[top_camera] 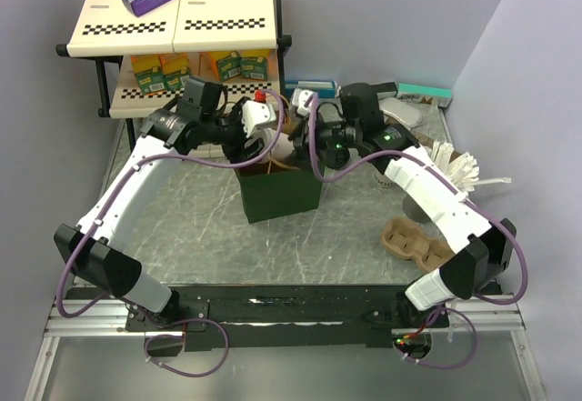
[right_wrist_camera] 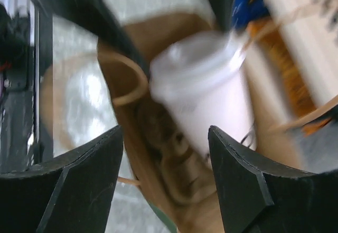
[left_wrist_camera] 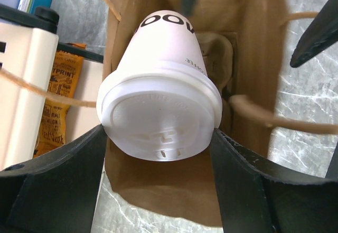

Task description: Pack the takeout coffee

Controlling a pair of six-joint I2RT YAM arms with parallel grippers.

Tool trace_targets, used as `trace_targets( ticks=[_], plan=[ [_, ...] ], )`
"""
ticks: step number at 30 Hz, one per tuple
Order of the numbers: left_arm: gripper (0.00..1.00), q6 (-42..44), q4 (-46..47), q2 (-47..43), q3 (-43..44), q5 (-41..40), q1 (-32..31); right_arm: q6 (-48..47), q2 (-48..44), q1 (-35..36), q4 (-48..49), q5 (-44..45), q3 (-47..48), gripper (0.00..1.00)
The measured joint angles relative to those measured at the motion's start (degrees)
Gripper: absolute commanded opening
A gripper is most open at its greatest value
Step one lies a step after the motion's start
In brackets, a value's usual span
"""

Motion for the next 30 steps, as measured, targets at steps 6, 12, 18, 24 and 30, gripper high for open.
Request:
trace_targets(
  ticks=[6, 12, 18, 24, 30],
  plan=[
    [0.01, 0.0, 0.0, 0.0, 0.0, 0.0, 0.9, -3.4, -0.2, 0.0, -5.0, 1.0, -4.2, 0.74],
    [0.01, 0.0, -0.2, 0.7, 0.1, 0.1, 1.1, -9.2, -2.8, 0.0, -8.8, 0.5, -6.4, 0.78],
    [0.01, 0.1, -1.6, 3.3, 1.3, 0.1, 1.1, -12.9, -8.4, 0.0, -10.3, -0.5, -8.4, 0.8],
    [0.01, 0.2, -1.9, 3.7, 1.7, 0.0, 1.2, -15.2, -10.5, 0.9, -11.2, -1.0, -9.4, 0.79],
    [0.01, 0.2, -3.4, 4.8, 4.8, 0.2, 1.3, -12.4, -10.2, -0.3, -9.1, -0.7, -9.8, 0.75]
  ],
)
